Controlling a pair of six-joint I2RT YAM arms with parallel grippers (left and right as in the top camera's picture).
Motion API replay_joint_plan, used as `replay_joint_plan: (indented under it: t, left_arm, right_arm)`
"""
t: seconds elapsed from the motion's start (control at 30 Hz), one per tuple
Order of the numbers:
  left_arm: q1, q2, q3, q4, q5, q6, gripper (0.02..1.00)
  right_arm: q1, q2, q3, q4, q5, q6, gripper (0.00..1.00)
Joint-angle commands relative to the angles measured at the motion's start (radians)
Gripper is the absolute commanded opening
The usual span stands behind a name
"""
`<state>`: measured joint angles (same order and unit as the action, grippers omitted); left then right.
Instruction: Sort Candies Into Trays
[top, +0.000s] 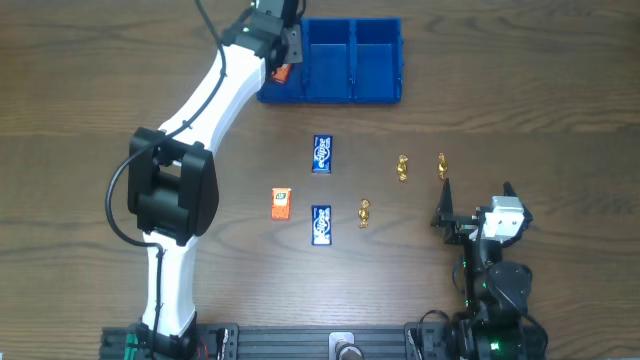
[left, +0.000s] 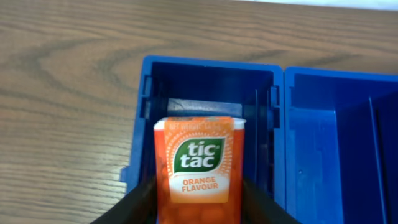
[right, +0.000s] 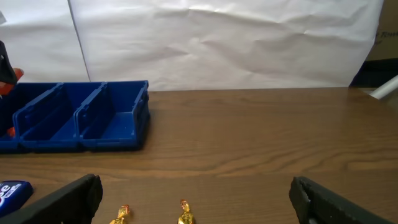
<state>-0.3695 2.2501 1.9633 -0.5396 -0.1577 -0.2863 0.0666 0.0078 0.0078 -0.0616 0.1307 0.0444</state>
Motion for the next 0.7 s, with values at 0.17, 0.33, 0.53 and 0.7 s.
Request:
replay_joint_plan:
  t: [0.17,0.33,0.53,0.7]
  left_arm:
    - [-0.013,-0.053,0.031,-0.027,-0.006,0.002,0.704]
    - [-0.092,-0.222,-0.029,-0.099,-0.08,0.016,0.75]
    - [-0.23,-0.528,-0.347,-0.118,-0.164,-0.06,0.873]
    - [-0.309,-0.659,-0.626,-0.117,-0.189,-0.183,0.873]
  right_arm:
    - [-0.004,-0.005,0.0,-0.005,0.006,0.007,0.998]
    - [-0.005,-0.005,0.0,-0.005,0.006,0.007,0.998]
    - [-0.004,-0.005,0.0,-0.005,0.006,0.007,0.998]
    - [-0.004,-0.005,0.0,-0.005,0.006,0.007,0.998]
